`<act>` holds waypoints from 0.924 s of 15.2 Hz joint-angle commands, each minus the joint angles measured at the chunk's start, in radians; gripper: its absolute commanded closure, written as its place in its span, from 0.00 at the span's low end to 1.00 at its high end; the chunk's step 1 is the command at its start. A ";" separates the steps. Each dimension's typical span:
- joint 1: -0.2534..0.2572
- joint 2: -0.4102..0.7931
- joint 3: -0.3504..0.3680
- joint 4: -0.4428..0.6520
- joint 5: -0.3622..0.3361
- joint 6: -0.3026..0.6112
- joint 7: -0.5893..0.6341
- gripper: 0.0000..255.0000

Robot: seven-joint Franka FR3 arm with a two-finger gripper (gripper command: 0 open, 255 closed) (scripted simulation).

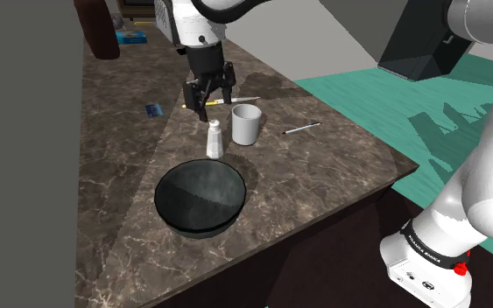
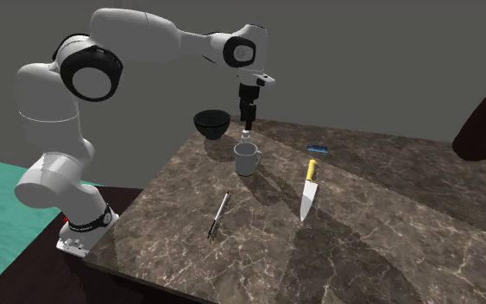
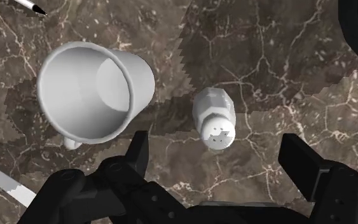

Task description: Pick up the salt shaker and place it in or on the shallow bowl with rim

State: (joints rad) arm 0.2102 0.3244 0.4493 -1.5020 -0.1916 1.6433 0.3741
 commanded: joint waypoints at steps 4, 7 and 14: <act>0.013 0.037 0.000 -0.001 -0.014 0.034 0.014 0.00; 0.008 0.033 -0.001 -0.047 -0.014 0.076 0.016 0.00; 0.005 0.032 -0.002 -0.069 -0.015 0.097 0.017 0.00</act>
State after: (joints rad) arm 0.2151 0.3564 0.4473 -1.5710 -0.2064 1.7401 0.3910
